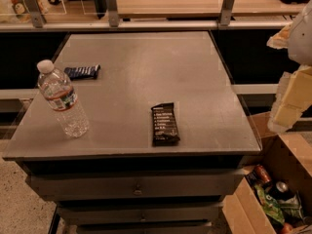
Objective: Move rxbar chocolate near rxbar blueberry
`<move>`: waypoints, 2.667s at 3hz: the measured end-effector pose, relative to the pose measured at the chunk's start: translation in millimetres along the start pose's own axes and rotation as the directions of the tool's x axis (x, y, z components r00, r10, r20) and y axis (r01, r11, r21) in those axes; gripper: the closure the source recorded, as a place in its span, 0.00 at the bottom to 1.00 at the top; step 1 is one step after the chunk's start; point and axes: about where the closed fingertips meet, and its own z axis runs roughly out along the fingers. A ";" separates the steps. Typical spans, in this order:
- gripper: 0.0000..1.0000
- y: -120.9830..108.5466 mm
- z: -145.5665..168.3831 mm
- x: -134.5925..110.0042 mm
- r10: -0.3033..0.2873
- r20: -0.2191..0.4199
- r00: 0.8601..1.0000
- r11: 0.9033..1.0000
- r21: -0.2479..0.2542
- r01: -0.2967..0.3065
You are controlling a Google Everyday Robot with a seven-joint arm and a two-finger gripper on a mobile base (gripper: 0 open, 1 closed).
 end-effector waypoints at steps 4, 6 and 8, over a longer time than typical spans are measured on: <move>0.00 7.3 47.6 -109.0 -0.200 0.099 0.975 0.977 -0.052 0.206; 0.00 -0.6 113.5 -131.1 -0.210 0.094 0.973 0.963 -0.149 0.223; 0.00 9.8 160.8 -132.7 -0.199 0.122 0.972 0.948 -0.228 0.223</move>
Offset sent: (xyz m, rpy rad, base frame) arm 0.0136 0.0663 -0.0094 0.0963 -0.0111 0.1495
